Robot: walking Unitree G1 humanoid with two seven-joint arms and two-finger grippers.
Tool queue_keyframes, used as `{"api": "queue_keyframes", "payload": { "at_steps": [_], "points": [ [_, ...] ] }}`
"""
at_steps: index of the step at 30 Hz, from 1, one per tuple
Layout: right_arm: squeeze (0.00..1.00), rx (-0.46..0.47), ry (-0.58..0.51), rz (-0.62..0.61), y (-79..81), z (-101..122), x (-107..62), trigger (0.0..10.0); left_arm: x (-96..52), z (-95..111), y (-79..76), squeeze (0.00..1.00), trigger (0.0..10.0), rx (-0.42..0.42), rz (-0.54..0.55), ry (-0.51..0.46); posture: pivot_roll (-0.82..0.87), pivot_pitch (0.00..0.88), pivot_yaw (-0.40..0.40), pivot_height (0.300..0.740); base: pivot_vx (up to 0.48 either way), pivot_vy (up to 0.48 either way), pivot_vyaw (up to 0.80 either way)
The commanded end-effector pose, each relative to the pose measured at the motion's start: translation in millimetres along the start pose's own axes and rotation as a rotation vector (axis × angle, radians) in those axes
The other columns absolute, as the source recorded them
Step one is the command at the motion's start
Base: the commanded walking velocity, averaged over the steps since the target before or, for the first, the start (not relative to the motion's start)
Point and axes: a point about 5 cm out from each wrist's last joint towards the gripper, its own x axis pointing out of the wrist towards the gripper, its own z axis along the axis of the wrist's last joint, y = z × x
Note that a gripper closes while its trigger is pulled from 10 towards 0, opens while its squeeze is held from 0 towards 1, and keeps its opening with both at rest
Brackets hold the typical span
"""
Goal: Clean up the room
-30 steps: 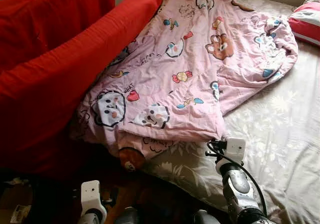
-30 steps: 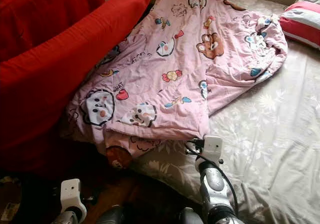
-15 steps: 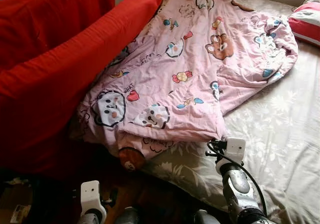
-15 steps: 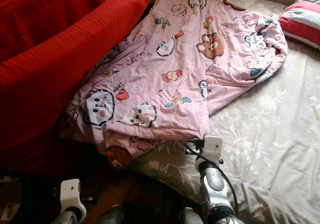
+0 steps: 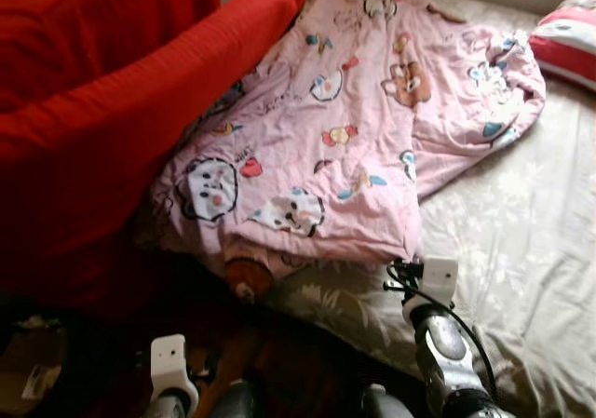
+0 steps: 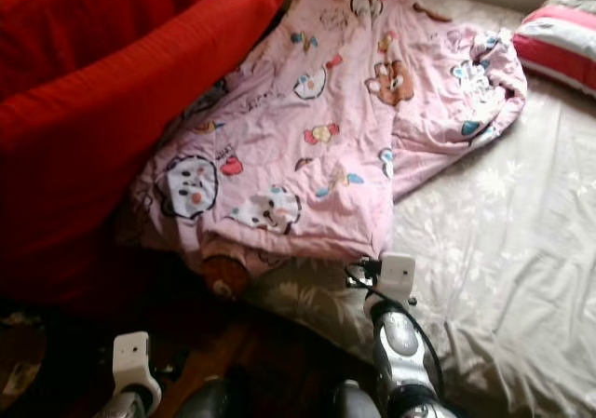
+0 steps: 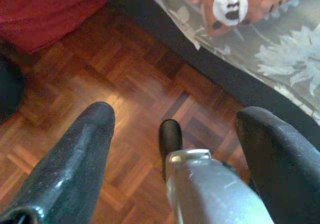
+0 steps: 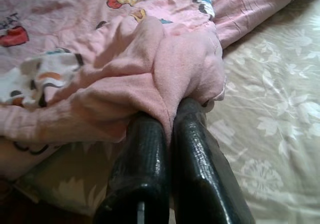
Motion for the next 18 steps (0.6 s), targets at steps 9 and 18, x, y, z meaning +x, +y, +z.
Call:
{"api": "queue_keyframes", "payload": {
  "at_steps": [9, 18],
  "points": [
    [0.00, -0.006, 0.015, -0.003, -1.3, -5.9, -3.7, 10.0, -5.4, -12.0, 5.1, 0.00, 10.0, -0.006, 0.018, 0.048, 0.02, 0.237, 0.013, 0.740, -0.260, 0.000, 0.00],
    [0.00, -0.011, -0.001, -0.032, -5.0, -3.1, -3.0, 10.0, -5.3, -11.6, 4.9, 0.00, 10.0, -0.005, 0.018, 0.046, 0.03, 0.237, 0.014, 0.740, -0.260, 0.000, 0.00]
  ]
}}
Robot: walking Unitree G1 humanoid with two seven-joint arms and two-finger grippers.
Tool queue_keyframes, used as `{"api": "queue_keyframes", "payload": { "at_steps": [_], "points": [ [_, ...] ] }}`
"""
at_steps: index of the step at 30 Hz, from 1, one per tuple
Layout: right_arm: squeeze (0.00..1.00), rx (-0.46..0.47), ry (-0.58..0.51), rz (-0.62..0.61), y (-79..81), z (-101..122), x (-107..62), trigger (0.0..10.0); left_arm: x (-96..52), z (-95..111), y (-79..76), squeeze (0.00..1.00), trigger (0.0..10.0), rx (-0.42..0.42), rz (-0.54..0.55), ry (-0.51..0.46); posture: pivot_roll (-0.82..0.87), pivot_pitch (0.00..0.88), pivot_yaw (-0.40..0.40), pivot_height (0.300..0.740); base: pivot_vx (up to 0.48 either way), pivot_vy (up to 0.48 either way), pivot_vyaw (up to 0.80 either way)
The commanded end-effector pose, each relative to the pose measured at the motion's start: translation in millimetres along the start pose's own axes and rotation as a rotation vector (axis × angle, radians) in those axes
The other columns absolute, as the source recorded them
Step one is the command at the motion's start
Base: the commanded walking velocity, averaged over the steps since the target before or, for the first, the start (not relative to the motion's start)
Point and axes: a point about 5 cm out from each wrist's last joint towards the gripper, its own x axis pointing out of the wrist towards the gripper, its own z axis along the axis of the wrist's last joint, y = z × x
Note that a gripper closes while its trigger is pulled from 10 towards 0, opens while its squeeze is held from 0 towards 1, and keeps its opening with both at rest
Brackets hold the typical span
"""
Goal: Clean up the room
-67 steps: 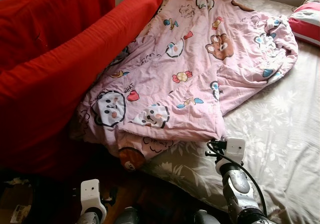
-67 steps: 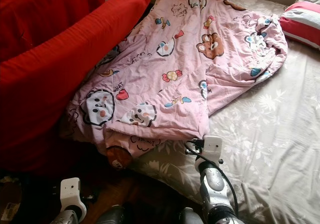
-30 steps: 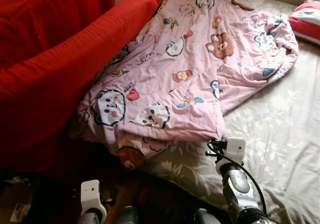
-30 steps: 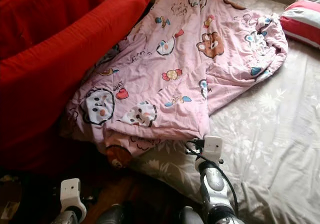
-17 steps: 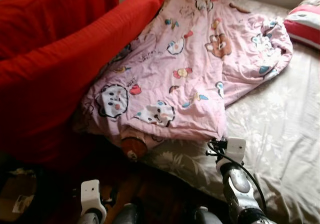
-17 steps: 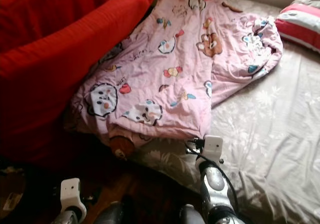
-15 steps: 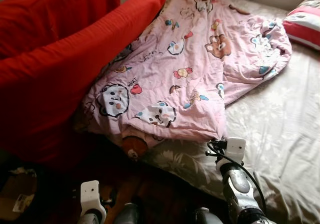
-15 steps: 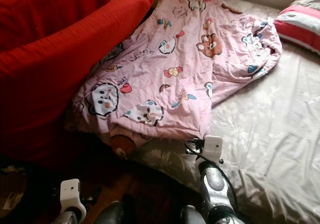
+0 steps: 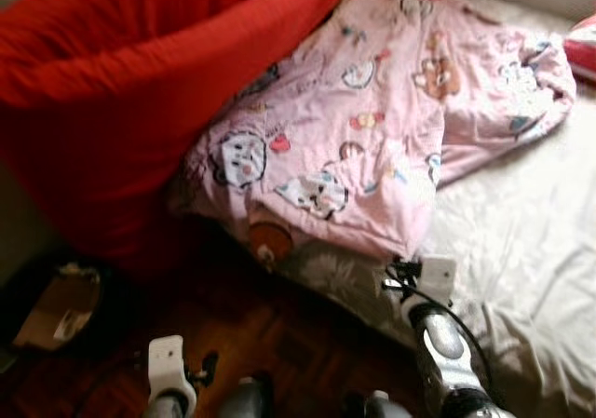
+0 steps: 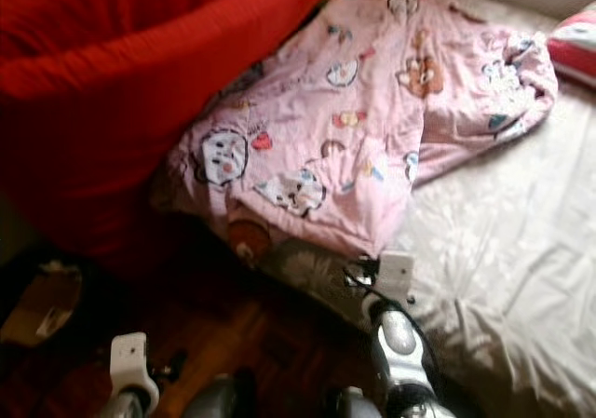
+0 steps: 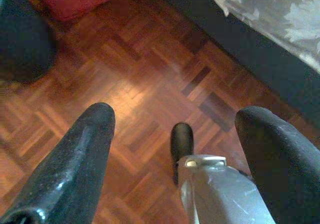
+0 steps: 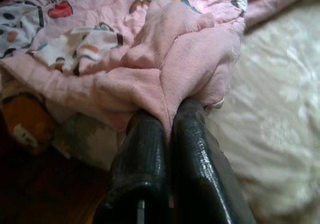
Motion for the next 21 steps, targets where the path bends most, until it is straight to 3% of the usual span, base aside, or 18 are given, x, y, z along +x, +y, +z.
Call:
{"api": "queue_keyframes", "payload": {
  "at_steps": [1, 11, 21],
  "points": [
    [0.00, -0.009, 0.002, -0.029, -5.7, -2, -2.5, 10.0, -6.7, -14, 4.7, 0.00, 10.0, -0.005, 0.017, 0.051, 0.03, 0.237, 0.014, 0.740, -0.259, 0.000, 0.00],
    [0.00, -0.047, -0.066, -0.179, -24.0, 10, -1.7, 10.0, -6.8, -14, 5.2, 0.00, 10.0, -0.004, 0.016, 0.052, 0.03, 0.236, 0.016, 0.740, -0.259, 0.000, 0.00],
    [0.00, -0.067, -0.082, -0.221, -26.5, 12, -1.4, 10.0, -6.6, -14, 4.8, 0.00, 10.0, -0.002, 0.016, 0.051, 0.03, 0.236, 0.016, 0.740, -0.260, 0.000, 0.00]
  ]
}}
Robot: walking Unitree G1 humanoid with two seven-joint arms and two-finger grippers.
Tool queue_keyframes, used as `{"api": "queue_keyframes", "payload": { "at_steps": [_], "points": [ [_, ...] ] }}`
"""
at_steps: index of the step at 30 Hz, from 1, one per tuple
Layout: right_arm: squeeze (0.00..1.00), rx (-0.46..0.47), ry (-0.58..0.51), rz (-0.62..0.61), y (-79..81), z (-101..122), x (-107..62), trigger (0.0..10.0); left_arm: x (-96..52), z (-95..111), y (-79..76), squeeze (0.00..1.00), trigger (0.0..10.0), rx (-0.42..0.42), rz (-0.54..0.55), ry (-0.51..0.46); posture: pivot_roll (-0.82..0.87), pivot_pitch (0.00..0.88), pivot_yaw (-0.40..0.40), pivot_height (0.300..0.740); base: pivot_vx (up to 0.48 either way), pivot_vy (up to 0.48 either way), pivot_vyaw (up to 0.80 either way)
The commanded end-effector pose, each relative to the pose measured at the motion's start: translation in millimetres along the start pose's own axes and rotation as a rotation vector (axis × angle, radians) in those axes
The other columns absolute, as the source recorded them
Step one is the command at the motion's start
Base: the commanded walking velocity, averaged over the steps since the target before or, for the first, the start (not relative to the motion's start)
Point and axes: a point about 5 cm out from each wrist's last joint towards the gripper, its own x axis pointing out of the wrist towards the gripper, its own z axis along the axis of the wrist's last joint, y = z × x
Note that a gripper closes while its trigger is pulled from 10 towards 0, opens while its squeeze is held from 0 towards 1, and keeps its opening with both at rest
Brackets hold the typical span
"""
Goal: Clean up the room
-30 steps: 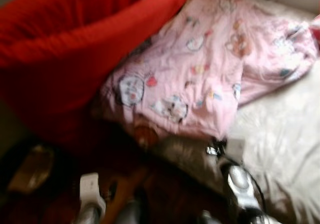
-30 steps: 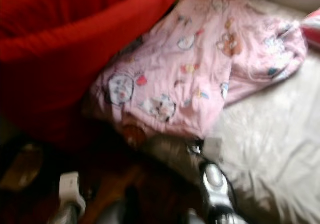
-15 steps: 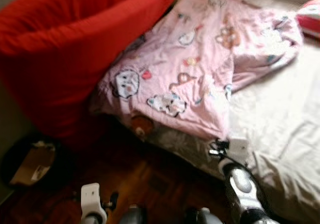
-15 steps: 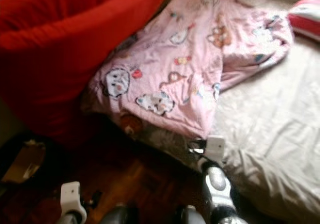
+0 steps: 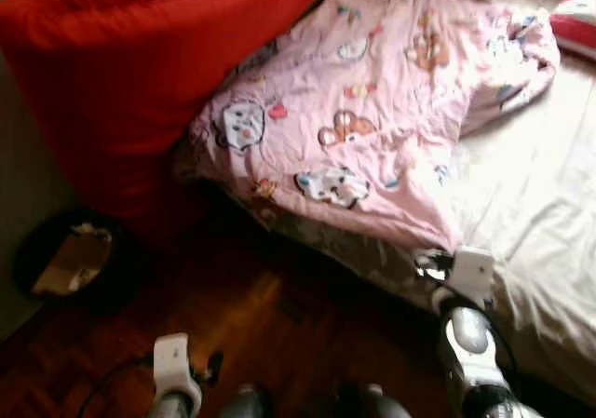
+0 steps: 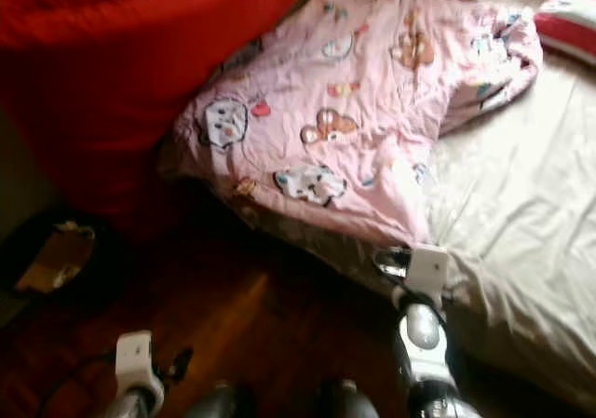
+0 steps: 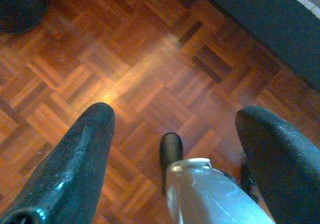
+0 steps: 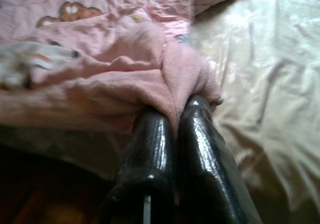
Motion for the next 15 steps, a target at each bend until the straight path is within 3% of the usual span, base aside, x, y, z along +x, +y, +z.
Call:
{"api": "queue_keyframes", "payload": {
  "at_steps": [1, 6, 15],
  "points": [
    [0.00, -0.015, 0.011, -0.016, -2.2, -4, -2.8, 10.0, -6.1, -13, 4.4, 0.00, 10.0, -0.003, 0.017, 0.043, 0.03, 0.236, 0.016, 0.740, -0.259, 0.000, 0.00],
    [0.00, -0.017, 0.006, -0.040, -5.1, -3, -1.7, 10.0, -6.2, -13, 4.3, 0.00, 10.0, -0.003, 0.017, 0.044, 0.03, 0.230, 0.017, 0.740, -0.261, 0.000, 0.00],
    [0.00, -0.048, -0.042, -0.138, -16.8, 4, -0.6, 10.0, -6.5, -14, 3.8, 0.00, 10.0, 0.004, 0.015, 0.048, 0.03, 0.225, 0.016, 0.740, 0.000, 0.000, 0.00]
  ]
}}
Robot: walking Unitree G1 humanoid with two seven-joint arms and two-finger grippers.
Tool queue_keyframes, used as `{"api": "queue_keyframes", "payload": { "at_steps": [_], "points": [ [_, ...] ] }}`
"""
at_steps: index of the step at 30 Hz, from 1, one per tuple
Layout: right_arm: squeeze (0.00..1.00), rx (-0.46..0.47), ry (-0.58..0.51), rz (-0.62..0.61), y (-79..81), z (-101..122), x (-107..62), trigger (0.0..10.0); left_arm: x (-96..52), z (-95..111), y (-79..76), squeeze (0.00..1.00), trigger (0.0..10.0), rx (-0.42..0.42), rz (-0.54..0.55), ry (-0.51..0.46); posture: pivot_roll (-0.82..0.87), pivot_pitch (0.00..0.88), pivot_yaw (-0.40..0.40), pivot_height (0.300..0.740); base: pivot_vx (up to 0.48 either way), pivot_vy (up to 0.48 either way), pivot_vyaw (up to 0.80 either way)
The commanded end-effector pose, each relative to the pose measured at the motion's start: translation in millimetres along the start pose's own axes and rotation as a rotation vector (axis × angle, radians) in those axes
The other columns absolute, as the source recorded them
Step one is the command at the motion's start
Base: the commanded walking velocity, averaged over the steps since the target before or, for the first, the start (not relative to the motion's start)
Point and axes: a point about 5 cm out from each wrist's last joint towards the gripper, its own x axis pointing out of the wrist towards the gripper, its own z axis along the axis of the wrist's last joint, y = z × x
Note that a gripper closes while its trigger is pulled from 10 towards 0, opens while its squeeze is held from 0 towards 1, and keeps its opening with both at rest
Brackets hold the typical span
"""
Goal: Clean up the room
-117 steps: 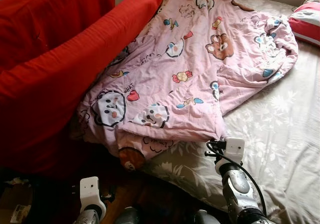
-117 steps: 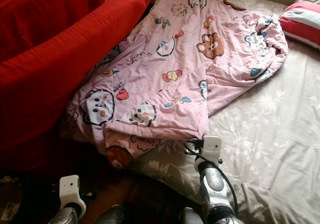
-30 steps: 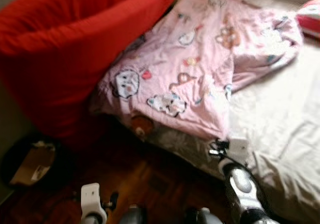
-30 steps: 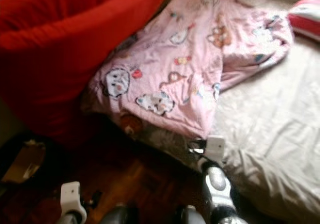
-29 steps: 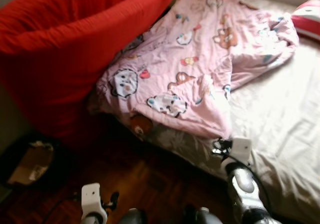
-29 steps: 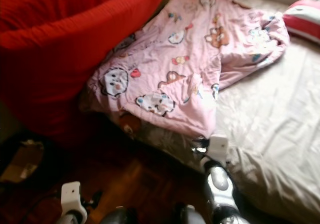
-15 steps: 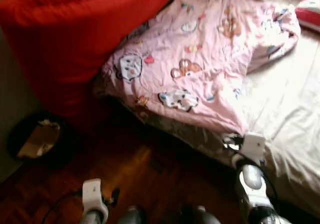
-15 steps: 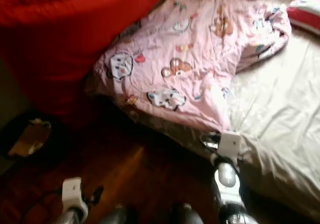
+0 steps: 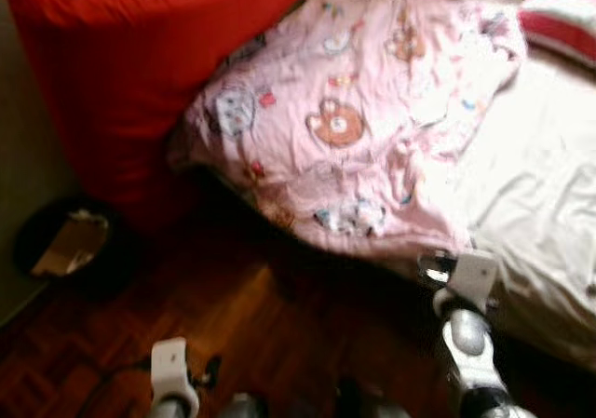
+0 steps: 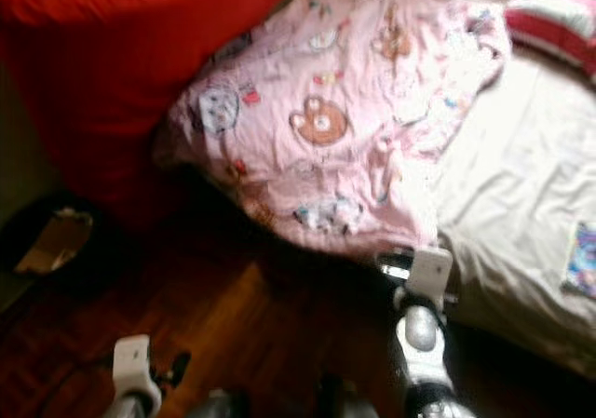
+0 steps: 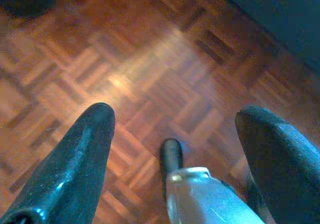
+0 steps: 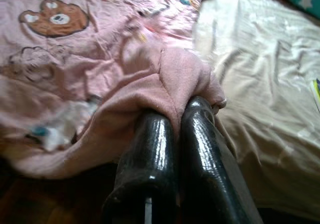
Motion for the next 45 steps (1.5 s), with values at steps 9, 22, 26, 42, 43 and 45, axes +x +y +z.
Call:
{"api": "queue_keyframes", "payload": {
  "at_steps": [9, 22, 26, 42, 43, 45],
  "points": [
    [0.00, -0.056, -0.055, -0.147, -23.2, 7, 2.4, 10.0, -7.4, -17, 1.2, 0.00, 10.0, 0.010, 0.004, 0.067, 0.02, 0.229, 0.017, 0.740, 0.000, 0.000, 0.00],
    [0.00, -0.193, -0.147, -0.398, -63.4, 16, -2.8, 10.0, -10.4, -22, 7.8, 0.00, 10.0, 0.017, 0.013, 0.092, 0.01, 0.238, 0.017, 0.740, 0.000, 0.000, 0.00],
    [0.00, -0.155, -0.041, -0.435, -70.9, -2, -10.6, 10.0, -10.9, -24, 7.4, 0.00, 10.0, 0.019, 0.011, 0.103, 0.01, 0.237, 0.016, 0.740, 0.000, 0.000, 0.00],
    [0.00, -0.056, 0.392, -0.252, -48.0, -56, -24.8, 10.0, -11.1, -27, 4.2, 0.00, 10.0, 0.044, -0.005, 0.124, 0.02, 0.240, 0.015, 0.740, 0.000, 0.000, 0.00],
    [0.00, -0.060, 0.397, -0.254, -48.5, -57, -25.0, 10.0, -11.0, -27, 3.8, 0.00, 10.0, 0.045, -0.006, 0.125, 0.02, 0.240, 0.015, 0.740, 0.000, 0.000, 0.00],
    [0.00, -0.056, 0.392, -0.267, -50.5, -56, -24.7, 10.0, -10.8, -27, 2.7, 0.00, 10.0, 0.046, -0.009, 0.125, 0.02, 0.241, 0.015, 0.740, 0.000, 0.000, 0.00]
  ]
}}
